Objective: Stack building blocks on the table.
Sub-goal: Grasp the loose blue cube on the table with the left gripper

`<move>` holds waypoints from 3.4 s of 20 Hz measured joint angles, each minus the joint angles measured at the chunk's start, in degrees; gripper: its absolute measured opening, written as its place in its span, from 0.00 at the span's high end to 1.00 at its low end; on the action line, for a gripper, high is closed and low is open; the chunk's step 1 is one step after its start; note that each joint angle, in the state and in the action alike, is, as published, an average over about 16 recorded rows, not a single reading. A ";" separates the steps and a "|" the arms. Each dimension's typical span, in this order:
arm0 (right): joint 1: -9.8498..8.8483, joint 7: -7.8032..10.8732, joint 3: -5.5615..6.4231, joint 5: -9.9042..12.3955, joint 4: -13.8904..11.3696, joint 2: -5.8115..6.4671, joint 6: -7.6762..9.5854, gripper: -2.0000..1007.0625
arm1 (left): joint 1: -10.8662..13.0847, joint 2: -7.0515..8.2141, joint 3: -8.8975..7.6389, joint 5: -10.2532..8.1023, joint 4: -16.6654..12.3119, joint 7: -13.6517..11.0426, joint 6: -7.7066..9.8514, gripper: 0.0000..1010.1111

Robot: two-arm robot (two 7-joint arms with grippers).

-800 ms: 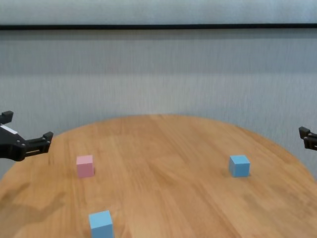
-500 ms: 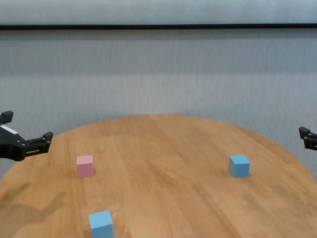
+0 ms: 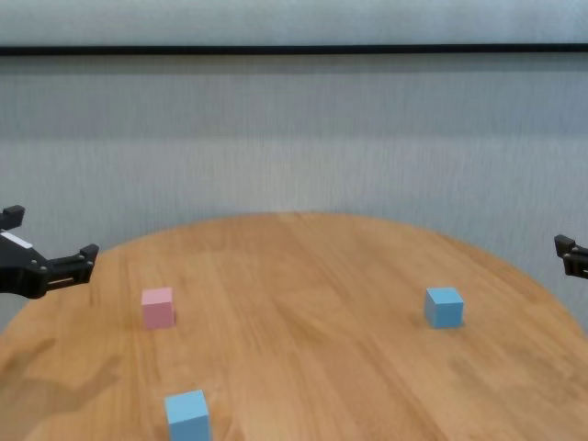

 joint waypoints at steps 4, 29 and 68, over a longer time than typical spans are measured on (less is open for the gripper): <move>0.00 0.00 0.00 0.00 0.00 0.00 0.00 0.00 | 0.00 0.00 0.00 0.00 0.00 0.00 0.00 0.01; 0.00 0.00 0.00 0.00 0.00 0.00 0.00 0.00 | 1.02 1.97 -0.35 -1.73 -0.83 -5.74 -0.54 0.01; 0.00 0.00 0.00 0.00 0.00 0.00 0.00 0.00 | -7.92 2.71 6.02 -7.44 11.83 -51.67 -6.96 0.01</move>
